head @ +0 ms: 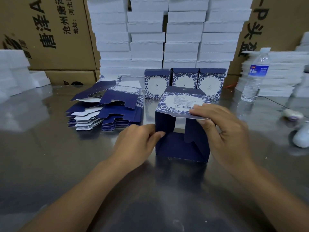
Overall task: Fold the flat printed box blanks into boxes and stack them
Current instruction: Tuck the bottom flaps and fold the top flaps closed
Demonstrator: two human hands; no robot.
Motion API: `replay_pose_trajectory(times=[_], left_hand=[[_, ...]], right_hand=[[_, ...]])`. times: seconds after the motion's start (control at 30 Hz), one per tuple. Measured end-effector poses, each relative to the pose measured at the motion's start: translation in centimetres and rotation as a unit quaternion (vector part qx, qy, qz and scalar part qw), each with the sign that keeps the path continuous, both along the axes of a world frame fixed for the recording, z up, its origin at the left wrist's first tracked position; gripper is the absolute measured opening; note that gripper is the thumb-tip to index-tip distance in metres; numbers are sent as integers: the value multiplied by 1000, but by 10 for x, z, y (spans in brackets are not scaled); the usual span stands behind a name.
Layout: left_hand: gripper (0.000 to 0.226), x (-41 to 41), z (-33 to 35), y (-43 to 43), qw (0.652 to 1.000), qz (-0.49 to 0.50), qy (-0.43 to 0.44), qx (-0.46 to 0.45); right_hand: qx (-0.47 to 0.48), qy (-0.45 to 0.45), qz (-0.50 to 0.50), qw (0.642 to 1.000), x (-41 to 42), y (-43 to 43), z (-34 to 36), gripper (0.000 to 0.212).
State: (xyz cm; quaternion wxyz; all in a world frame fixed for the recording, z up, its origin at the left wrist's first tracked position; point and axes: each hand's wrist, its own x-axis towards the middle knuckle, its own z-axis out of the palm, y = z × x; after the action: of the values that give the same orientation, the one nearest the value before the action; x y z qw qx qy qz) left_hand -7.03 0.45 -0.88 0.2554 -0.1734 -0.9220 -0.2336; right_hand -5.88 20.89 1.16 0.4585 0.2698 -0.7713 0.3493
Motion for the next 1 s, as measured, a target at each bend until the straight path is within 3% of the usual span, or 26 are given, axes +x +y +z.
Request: replay_pose_trajectory(times=[0.3, 0.43, 0.57, 0.83, 1.0], left_hand=[[40, -1, 2, -3, 998, -18, -56, 24], [39, 0, 1, -6, 994, -16, -103, -21], [45, 1, 1, -4, 994, 5, -79, -69], [41, -2, -1, -5, 995, 4, -96, -36], [34, -2, -7, -7, 988, -6, -128, -88]], right_hand=[[-6, -7, 5, 1000, 0, 1, -1, 32], [-9, -8, 7, 1000, -1, 1, -1, 32], [-16, -4, 10, 1000, -2, 0, -1, 31], [-12, 0, 8, 1000, -3, 2, -2, 31], [-20, -1, 10, 1000, -3, 1, -2, 31]])
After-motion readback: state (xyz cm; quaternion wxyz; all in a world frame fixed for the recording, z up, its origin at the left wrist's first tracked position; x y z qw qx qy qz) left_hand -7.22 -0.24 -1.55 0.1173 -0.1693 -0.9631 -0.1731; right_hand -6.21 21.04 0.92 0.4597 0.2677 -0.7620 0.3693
